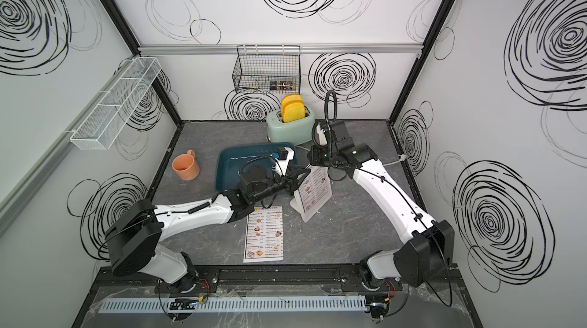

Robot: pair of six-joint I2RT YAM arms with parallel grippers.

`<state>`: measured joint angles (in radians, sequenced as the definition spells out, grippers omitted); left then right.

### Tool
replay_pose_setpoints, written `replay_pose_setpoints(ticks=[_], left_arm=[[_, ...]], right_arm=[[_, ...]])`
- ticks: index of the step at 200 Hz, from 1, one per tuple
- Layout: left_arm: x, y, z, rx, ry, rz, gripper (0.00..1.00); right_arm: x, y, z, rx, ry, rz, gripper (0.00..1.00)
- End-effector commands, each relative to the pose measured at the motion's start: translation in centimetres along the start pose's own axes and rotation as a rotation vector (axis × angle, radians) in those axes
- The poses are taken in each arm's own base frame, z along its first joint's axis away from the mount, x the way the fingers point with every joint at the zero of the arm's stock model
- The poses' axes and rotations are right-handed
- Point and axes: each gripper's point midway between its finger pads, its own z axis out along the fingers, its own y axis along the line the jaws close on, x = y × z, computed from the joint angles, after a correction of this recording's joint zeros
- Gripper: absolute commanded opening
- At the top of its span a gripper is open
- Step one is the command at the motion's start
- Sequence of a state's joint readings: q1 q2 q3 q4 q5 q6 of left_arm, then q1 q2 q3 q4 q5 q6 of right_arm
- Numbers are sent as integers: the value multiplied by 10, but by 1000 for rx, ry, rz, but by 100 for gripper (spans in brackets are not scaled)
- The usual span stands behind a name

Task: Replace the menus in the menu holders
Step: Insert the menu into the menu holder, then adjust the menu holder at the center of the board.

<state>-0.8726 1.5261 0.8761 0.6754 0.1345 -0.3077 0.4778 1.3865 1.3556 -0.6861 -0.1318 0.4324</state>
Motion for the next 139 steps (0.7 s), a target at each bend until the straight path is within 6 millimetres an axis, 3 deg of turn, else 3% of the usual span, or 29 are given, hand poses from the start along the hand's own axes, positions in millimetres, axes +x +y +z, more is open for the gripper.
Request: replay_pose_setpoints(ticks=[1, 39, 87, 111, 139], left_arm=[[-23, -10, -14, 21, -65, 32, 48], [-22, -6, -36, -18, -42, 22, 65], [28, -5, -54, -12, 96, -31, 83], [47, -3, -54, -5, 149, -25, 82], [57, 17, -48, -72, 174, 8, 69]], right_arm=[[9, -12, -4, 54, 39, -14, 31], [14, -12, -6, 49, 77, 0, 30], [22, -18, -15, 80, 108, -18, 30], [3, -9, -28, 58, 39, -27, 36], [-21, -16, -54, 104, -107, -31, 47]])
